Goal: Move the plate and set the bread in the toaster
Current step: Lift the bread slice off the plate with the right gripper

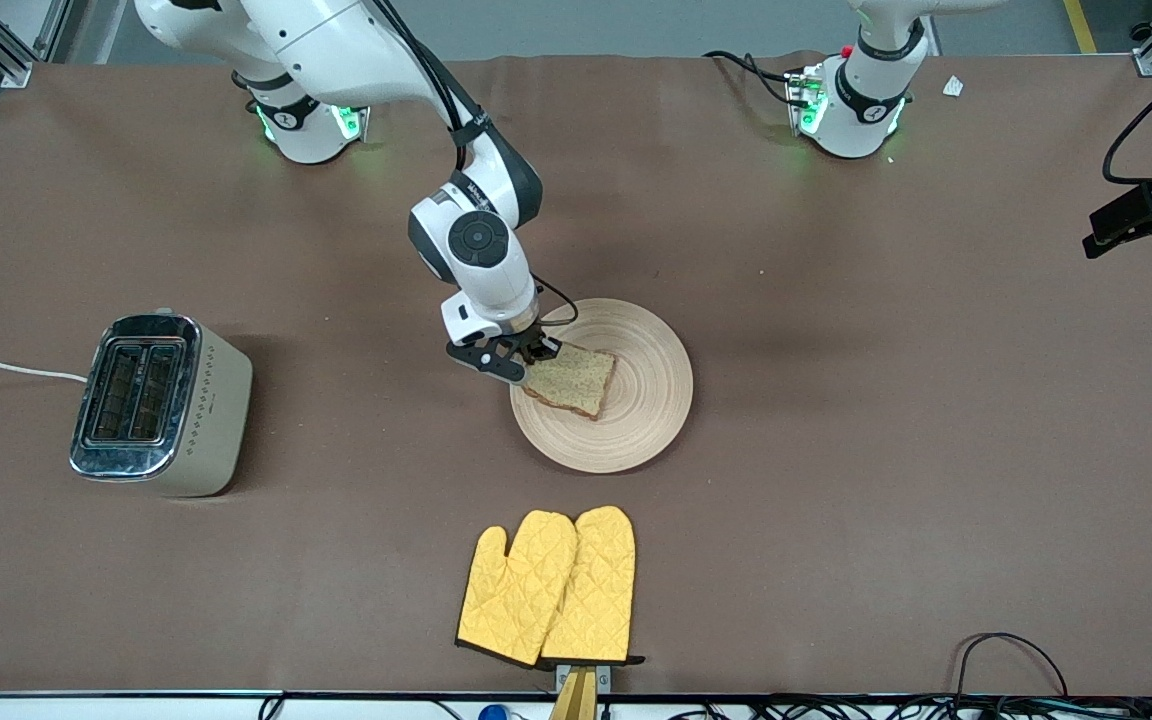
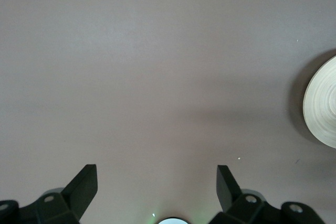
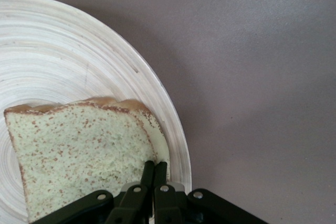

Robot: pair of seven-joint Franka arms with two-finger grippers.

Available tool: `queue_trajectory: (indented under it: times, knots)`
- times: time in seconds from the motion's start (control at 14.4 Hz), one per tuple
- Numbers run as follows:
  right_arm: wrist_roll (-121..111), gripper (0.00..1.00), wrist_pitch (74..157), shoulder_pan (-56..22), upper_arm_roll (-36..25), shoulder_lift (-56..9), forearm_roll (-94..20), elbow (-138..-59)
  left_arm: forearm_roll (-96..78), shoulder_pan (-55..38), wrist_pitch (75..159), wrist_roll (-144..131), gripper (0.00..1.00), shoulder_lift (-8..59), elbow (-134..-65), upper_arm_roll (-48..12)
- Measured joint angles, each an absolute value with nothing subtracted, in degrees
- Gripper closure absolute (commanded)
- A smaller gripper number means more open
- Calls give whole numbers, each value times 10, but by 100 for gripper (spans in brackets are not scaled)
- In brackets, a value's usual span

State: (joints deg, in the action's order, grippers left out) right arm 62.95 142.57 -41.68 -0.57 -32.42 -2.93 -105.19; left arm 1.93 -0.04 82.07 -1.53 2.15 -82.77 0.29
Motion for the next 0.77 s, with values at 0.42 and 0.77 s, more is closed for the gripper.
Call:
queue_trajectory:
  times: [0.42,0.77]
  knots:
    - [630,99,1308,-416,-12,-324,-27,-982,19,4,824,-22,0,32,-824,7]
    - [628,99,1095,-414,-23,-298,97,-911,19,1,824,-35,0,31,-818,-5]
